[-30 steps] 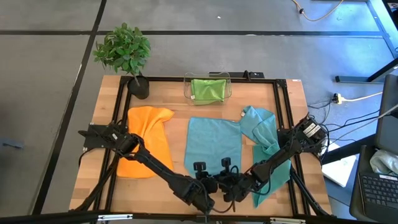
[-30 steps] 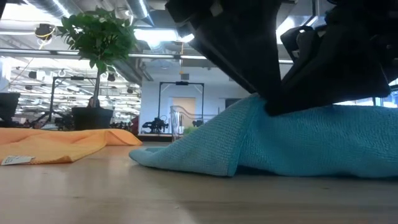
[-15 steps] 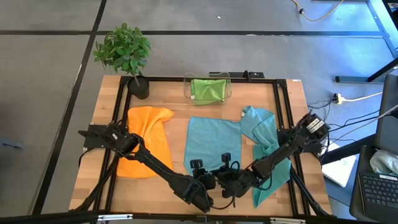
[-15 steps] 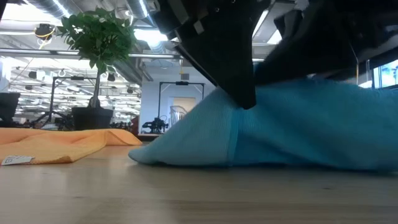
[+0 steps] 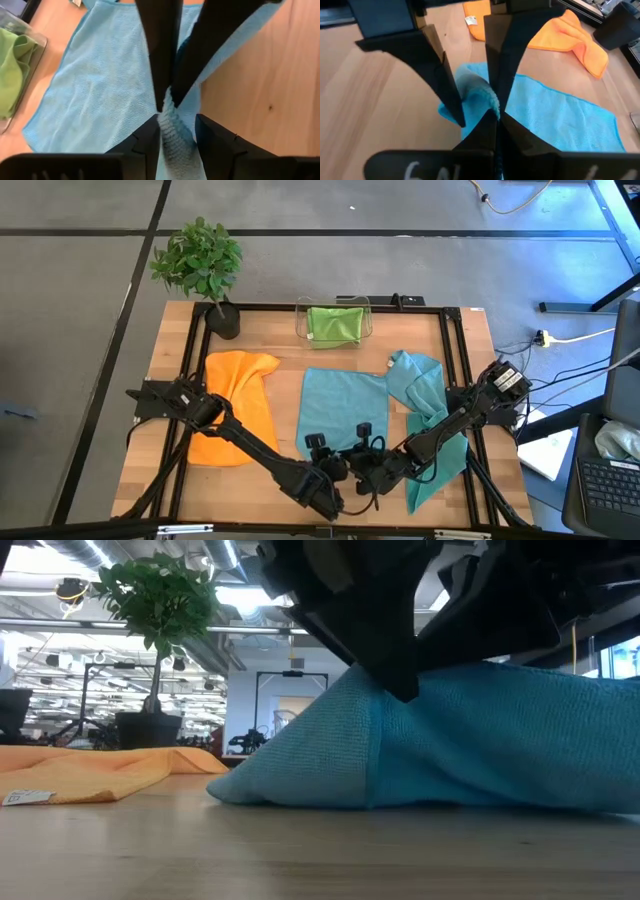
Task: Fold microfiber towels
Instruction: Fold the top left blue microfiber towel
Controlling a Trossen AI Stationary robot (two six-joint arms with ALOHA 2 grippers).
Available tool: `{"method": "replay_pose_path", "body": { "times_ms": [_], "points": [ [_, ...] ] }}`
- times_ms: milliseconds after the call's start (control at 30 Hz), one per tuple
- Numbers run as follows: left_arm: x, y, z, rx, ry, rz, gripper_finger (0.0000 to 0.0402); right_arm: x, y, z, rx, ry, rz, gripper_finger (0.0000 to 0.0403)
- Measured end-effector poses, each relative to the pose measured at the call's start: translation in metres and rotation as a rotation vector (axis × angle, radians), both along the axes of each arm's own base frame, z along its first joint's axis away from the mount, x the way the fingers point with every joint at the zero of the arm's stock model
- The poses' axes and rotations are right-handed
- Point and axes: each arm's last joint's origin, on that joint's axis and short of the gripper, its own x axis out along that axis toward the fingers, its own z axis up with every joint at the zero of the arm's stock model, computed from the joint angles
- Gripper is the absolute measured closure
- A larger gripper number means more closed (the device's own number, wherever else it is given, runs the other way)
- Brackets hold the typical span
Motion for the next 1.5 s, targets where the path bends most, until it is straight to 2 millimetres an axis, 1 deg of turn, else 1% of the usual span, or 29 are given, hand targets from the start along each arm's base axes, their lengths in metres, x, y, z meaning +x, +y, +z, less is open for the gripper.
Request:
{"method": "replay_pose_path", "body": {
  "times_ms": [133,267,667,900,1067,1200,1267,1333,1433,1500],
  "points": [
    [-0.003,0.002,-0.001,0.012,0.028,0.012,0.0288,-0.002,-0.002,-0.002,-0.039,0.022,-0.020,0.0395],
    [-0.011,0.001,-0.002,0.030,0.074,0.030,0.0288,-0.004,-0.004,-0.005,-0.046,0.049,-0.035,0.0395],
    [-0.029,-0.010,-0.005,-0.004,0.189,0.024,0.0288,-0.006,-0.005,-0.007,-0.060,0.072,-0.040,0.0395],
    [-0.043,-0.009,-0.005,0.006,0.254,0.095,0.0288,-0.007,-0.006,-0.007,-0.063,0.079,-0.041,0.0395],
    [-0.042,-0.009,-0.005,-0.009,0.234,0.114,0.0288,-0.007,-0.006,-0.007,-0.063,0.079,-0.042,0.0395],
    [-0.038,-0.014,-0.003,-0.085,0.176,0.153,0.0288,-0.007,-0.006,-0.007,-0.063,0.080,-0.042,0.0395],
    [-0.033,-0.020,0.003,-0.158,0.100,0.173,0.0288,-0.006,-0.006,-0.007,-0.064,0.079,-0.042,0.0395],
    [-0.029,-0.030,0.007,-0.216,0.018,0.146,0.0288,-0.006,-0.006,-0.007,-0.066,0.079,-0.042,0.0395],
    [-0.029,-0.048,0.010,-0.208,-0.064,0.054,0.0288,-0.006,-0.006,-0.007,-0.070,0.076,-0.044,0.0395],
    [-0.032,-0.054,0.010,-0.223,-0.077,0.043,0.0288,-0.006,-0.007,-0.007,-0.082,0.065,-0.060,0.0395]
  ]
}}
